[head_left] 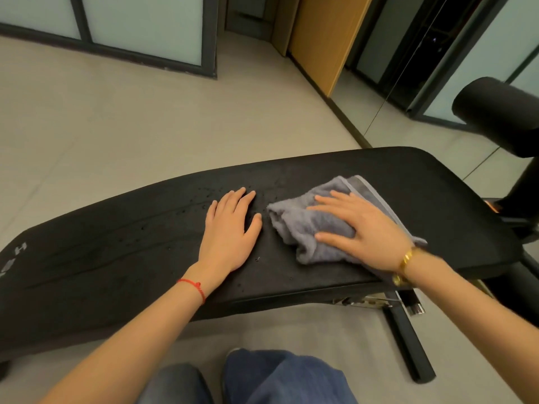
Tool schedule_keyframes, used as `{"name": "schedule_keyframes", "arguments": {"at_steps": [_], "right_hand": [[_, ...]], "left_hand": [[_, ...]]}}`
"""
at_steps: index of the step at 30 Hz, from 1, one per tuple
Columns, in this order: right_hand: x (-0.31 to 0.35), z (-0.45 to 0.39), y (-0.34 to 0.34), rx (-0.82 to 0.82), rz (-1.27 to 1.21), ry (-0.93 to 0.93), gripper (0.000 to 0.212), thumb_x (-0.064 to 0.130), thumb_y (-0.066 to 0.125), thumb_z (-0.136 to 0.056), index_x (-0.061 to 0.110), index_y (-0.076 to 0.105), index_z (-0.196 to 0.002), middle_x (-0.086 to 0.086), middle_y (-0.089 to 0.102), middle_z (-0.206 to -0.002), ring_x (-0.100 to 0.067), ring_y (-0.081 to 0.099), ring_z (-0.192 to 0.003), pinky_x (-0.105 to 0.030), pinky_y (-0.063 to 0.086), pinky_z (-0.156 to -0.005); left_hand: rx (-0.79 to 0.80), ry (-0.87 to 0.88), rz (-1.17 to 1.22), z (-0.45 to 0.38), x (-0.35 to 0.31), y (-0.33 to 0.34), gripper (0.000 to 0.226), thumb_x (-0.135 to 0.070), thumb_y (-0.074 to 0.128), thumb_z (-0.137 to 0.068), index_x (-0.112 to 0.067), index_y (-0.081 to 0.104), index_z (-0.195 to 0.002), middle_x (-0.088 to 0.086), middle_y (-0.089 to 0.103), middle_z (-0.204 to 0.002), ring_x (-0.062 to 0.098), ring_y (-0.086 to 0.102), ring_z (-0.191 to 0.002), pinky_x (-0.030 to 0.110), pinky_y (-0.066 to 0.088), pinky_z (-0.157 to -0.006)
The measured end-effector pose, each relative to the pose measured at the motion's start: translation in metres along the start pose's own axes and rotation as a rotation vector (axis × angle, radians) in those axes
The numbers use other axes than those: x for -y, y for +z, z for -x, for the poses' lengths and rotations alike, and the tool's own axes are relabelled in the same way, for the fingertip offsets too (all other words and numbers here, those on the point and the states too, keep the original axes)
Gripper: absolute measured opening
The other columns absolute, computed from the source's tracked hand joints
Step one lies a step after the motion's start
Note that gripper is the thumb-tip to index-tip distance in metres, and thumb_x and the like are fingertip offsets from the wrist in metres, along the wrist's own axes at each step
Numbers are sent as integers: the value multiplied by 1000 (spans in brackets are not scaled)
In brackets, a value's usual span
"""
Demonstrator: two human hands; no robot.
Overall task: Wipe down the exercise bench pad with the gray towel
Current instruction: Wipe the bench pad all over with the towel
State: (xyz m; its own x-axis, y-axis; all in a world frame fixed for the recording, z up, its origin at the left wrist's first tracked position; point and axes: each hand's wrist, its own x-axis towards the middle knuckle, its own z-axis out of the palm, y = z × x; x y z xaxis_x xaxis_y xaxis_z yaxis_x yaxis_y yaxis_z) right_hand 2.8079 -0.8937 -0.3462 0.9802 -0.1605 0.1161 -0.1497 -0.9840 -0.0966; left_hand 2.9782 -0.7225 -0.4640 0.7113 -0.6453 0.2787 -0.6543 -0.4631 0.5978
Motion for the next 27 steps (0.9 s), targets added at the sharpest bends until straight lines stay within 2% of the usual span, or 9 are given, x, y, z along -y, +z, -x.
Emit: {"name": "schedule_keyframes", "arguments": {"at_steps": [4, 7, 10, 14, 18, 20, 23, 25, 27], "right_hand": [[-34, -90, 2, -60, 85, 95, 55, 58, 50, -88, 24, 54, -132, -2, 50, -142, -21, 41, -132, -37, 28, -111], [-34, -112, 17, -27, 134, 148, 56, 56, 50, -89, 24, 51, -135, -3, 48, -144, -26, 38, -135, -44, 26, -114], [-10, -60, 13, -19, 45, 36, 60, 56, 53, -87, 29, 45, -139, 5, 39, -150, -18, 27, -143, -37, 16, -120], [7, -2, 8, 51, -16, -88, 64, 66, 44, -83, 40, 39, -141, 19, 28, -152, -3, 17, -143, -30, 10, -120], [-23, -76, 5, -20, 39, 15, 61, 62, 49, -85, 26, 51, -135, 2, 48, -143, -16, 40, -133, -39, 31, -114], [-33, -124, 13, -26, 113, 89, 57, 61, 50, -86, 21, 57, -126, -3, 56, -133, -23, 48, -123, -41, 35, -108], [-24, -142, 29, -4, 144, 149, 61, 60, 51, -86, 22, 50, -135, -4, 49, -144, -28, 39, -135, -44, 28, -113], [-9, -107, 28, 19, 93, 61, 62, 57, 53, -87, 25, 45, -140, 2, 40, -150, -24, 28, -143, -44, 19, -118], [5, -58, 20, 30, 44, -38, 64, 61, 49, -84, 31, 43, -141, 11, 34, -152, -14, 22, -145, -38, 14, -121]], "left_hand": [[-8, -11, 2, 1, -4, -2, 54, -45, 32, -99, -27, 29, -150, -6, 24, -159, 12, 14, -148, 40, 8, -123], [-9, -11, 14, 2, -5, -3, 54, -43, 33, -100, -26, 30, -150, -5, 25, -158, 13, 15, -148, 40, 9, -123], [-22, -12, 35, 3, -3, -3, 52, -40, 36, -99, -22, 33, -149, -3, 28, -157, 14, 18, -147, 41, 12, -122], [-26, -17, 49, 2, -2, -3, 52, -39, 37, -99, -22, 33, -148, -3, 28, -157, 15, 18, -147, 41, 11, -122], [-21, -16, 42, 1, -3, -4, 52, -41, 35, -99, -23, 33, -149, -4, 28, -157, 14, 18, -147, 41, 11, -123], [-25, -22, 44, 2, -4, -5, 53, -41, 34, -99, -23, 33, -149, -4, 28, -157, 13, 18, -147, 41, 11, -123], [-28, -9, 50, 2, -4, -5, 52, -41, 35, -99, -23, 34, -148, -4, 29, -156, 13, 19, -146, 41, 12, -122], [-22, -2, 66, 1, -1, -4, 51, -40, 37, -98, -22, 36, -146, -3, 32, -154, 13, 22, -145, 42, 14, -122], [-24, -7, 95, 1, 1, -7, 50, -38, 40, -97, -21, 39, -144, -3, 35, -153, 13, 25, -144, 42, 14, -122]]}}
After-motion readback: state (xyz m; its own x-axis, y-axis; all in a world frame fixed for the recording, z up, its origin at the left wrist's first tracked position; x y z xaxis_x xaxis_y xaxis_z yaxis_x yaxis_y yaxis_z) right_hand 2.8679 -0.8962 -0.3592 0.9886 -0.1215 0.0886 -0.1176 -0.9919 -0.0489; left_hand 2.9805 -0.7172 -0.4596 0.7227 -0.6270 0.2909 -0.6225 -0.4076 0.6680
